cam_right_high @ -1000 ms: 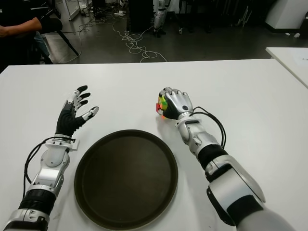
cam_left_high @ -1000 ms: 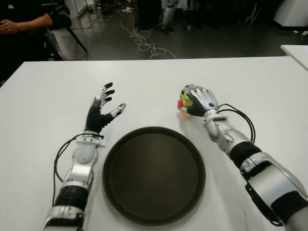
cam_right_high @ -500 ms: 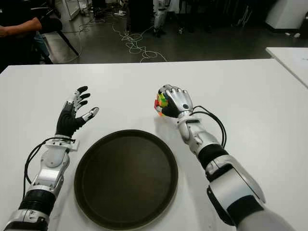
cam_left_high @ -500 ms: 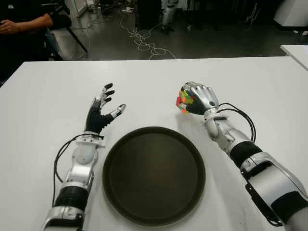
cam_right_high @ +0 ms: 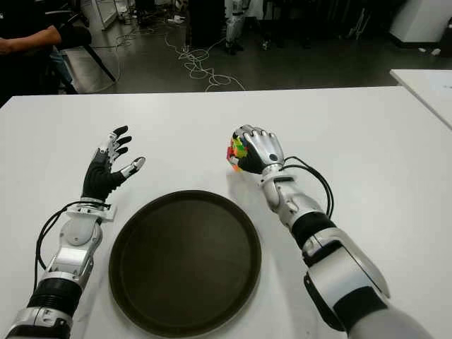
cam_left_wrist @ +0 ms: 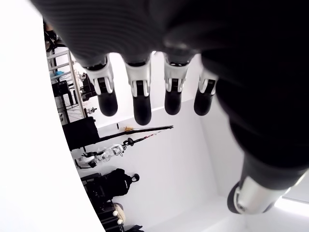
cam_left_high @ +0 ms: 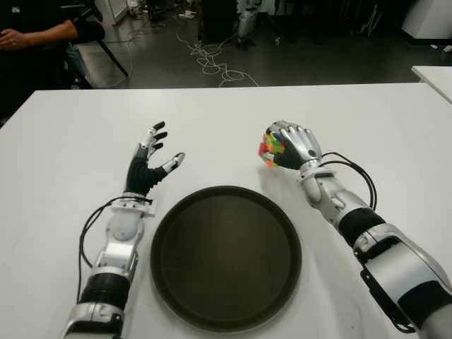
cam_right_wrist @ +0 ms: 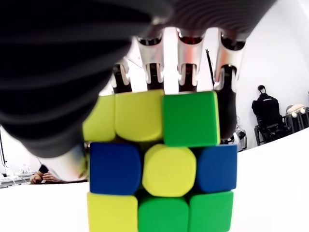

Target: Pick up the Rubik's Cube and put it in the plate

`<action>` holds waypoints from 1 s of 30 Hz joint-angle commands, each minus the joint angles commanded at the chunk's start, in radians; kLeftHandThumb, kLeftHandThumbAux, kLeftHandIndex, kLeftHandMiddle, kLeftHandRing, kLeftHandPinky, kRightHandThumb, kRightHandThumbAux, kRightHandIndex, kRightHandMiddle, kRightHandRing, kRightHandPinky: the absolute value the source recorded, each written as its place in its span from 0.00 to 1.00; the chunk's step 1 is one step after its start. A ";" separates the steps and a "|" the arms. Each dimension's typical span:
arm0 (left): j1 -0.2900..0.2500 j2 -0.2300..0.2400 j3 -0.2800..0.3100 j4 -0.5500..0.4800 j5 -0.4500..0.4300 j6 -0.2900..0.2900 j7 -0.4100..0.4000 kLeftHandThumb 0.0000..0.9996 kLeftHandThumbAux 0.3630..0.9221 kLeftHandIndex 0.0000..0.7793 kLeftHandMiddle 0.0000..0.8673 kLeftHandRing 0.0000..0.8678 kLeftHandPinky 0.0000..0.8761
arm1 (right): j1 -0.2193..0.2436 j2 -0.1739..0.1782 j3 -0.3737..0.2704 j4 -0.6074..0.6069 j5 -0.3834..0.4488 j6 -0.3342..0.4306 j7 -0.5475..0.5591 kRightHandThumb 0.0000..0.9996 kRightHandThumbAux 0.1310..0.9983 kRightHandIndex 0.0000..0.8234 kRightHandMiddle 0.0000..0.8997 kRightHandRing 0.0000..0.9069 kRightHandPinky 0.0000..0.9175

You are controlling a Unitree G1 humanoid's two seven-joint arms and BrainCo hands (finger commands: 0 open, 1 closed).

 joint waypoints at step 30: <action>-0.002 0.001 0.002 -0.001 0.000 0.013 0.002 0.15 0.59 0.11 0.12 0.13 0.15 | 0.254 -0.140 -0.094 -0.737 0.004 -0.128 0.032 0.69 0.70 0.51 0.59 0.60 0.60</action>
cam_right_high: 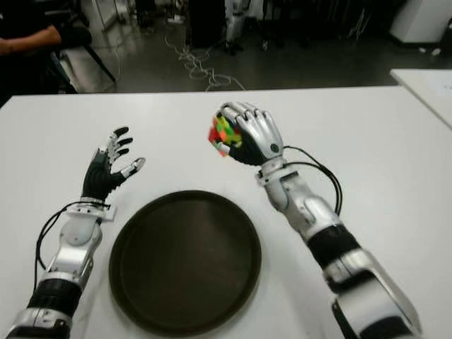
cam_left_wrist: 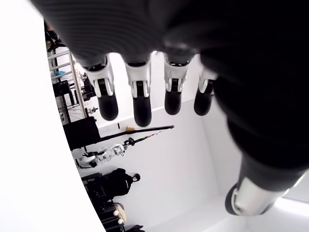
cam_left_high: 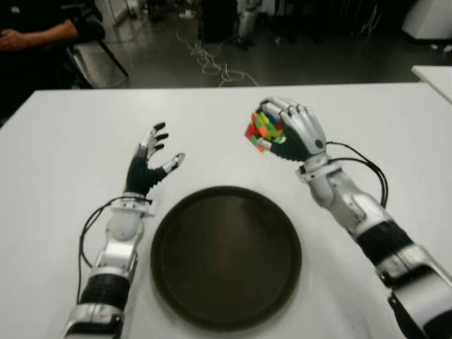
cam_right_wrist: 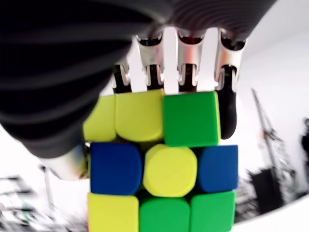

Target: Pick up the Rubik's Cube and put it in the plate

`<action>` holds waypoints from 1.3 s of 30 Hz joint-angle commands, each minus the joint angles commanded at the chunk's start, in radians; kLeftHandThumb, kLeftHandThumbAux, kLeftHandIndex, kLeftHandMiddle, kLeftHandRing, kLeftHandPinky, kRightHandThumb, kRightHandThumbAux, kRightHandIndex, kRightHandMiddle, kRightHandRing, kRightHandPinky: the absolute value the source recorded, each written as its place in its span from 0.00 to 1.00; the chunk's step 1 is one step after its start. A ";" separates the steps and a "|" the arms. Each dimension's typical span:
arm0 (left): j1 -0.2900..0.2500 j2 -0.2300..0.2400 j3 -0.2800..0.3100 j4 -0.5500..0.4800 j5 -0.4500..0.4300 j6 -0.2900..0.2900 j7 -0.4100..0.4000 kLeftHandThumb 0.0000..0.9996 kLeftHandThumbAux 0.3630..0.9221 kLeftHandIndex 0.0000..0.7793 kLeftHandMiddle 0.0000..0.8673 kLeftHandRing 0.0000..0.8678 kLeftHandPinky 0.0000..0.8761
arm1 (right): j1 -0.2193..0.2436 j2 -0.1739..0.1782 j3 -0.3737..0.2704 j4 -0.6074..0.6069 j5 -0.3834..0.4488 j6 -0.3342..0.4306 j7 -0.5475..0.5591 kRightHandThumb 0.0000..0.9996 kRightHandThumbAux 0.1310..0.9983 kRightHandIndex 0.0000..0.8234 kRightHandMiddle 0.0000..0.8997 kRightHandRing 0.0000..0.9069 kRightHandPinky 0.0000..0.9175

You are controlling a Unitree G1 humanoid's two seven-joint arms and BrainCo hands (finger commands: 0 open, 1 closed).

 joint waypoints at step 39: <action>-0.002 -0.010 -0.001 -0.009 -0.002 0.006 0.003 0.17 0.56 0.11 0.12 0.12 0.13 | 0.107 -0.042 0.081 -0.239 0.532 -0.143 0.974 0.70 0.70 0.51 0.58 0.58 0.60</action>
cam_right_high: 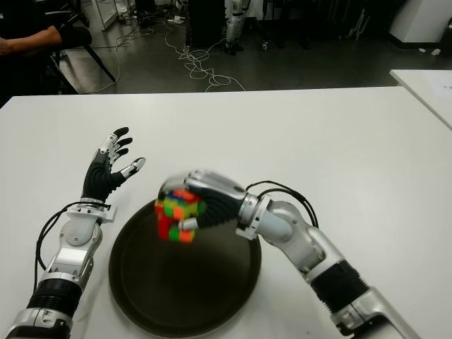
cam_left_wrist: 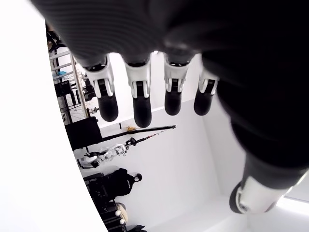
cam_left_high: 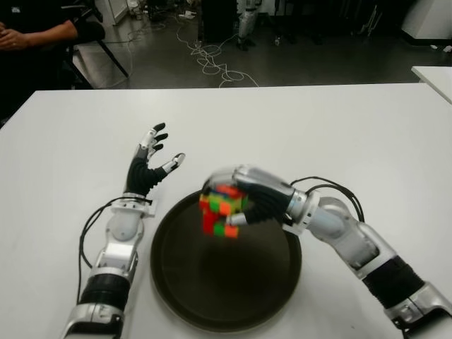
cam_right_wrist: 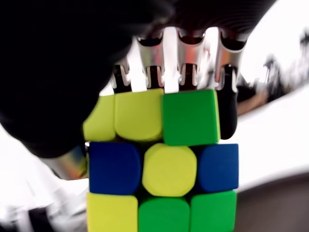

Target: Pick up the Rubik's Cube and put it in the plate

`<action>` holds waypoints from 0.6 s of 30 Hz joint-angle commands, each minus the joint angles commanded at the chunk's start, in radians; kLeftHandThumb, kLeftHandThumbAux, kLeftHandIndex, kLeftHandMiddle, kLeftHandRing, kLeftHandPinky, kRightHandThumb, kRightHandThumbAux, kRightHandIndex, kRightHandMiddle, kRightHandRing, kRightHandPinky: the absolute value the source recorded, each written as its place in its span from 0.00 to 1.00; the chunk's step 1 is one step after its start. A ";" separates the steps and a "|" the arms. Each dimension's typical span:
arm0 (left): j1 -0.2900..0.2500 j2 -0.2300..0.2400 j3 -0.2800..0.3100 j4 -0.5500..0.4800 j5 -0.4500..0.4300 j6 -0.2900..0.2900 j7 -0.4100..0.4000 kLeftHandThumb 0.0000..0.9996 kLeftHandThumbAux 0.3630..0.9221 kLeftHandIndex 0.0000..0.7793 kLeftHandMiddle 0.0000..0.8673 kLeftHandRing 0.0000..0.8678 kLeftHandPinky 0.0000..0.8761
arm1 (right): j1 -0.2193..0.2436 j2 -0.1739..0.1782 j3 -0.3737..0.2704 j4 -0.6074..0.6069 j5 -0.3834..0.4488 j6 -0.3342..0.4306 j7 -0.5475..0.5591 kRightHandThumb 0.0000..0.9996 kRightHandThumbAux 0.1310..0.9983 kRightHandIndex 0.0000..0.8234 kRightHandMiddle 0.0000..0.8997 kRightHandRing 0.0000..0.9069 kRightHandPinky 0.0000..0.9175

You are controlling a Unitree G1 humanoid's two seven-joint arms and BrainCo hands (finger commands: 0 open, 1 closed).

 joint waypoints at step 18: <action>0.011 0.001 -0.002 -0.027 0.010 0.018 0.009 0.14 0.61 0.11 0.12 0.11 0.13 | 0.002 0.010 -0.041 -0.025 -0.006 0.021 0.104 0.70 0.69 0.51 0.61 0.61 0.61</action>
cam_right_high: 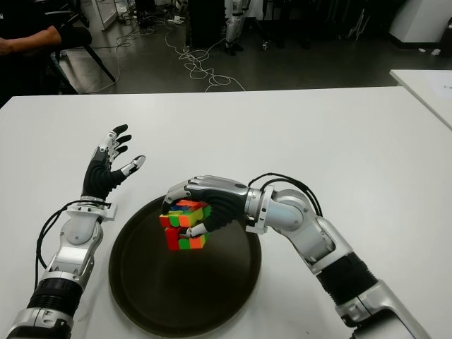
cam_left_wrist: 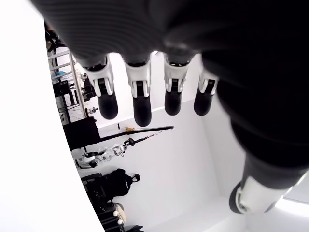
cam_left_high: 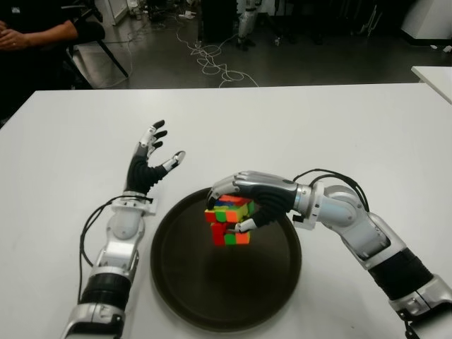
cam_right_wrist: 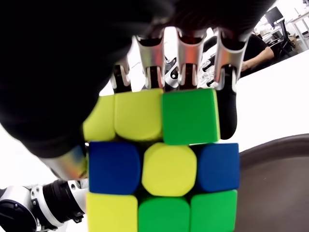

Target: Pick up the Rubik's Cube and put it in the plate

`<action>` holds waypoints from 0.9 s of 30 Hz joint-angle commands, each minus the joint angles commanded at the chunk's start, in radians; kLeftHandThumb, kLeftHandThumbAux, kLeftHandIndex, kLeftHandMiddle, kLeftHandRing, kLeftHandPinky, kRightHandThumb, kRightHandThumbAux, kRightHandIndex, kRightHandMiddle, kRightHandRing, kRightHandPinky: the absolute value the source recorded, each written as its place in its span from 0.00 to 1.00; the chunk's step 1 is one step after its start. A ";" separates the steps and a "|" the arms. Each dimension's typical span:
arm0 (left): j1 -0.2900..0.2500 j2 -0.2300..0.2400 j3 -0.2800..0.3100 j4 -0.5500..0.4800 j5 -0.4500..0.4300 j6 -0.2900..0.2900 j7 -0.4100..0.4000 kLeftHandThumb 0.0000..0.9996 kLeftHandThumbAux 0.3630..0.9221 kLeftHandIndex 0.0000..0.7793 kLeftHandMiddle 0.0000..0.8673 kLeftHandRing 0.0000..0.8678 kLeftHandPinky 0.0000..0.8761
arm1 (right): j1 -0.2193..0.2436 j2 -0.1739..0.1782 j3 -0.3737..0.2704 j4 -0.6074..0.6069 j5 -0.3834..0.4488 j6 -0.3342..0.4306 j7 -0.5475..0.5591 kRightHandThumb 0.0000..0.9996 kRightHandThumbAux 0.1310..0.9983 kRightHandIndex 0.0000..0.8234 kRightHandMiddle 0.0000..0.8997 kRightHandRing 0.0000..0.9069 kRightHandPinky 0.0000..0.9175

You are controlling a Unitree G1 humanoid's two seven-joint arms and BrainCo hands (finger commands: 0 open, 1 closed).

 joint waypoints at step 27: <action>0.004 0.000 0.000 -0.008 0.011 0.005 0.013 0.18 0.58 0.11 0.12 0.12 0.15 | 0.070 0.047 0.014 0.003 -0.090 -0.039 -0.070 0.67 0.71 0.48 0.15 0.16 0.17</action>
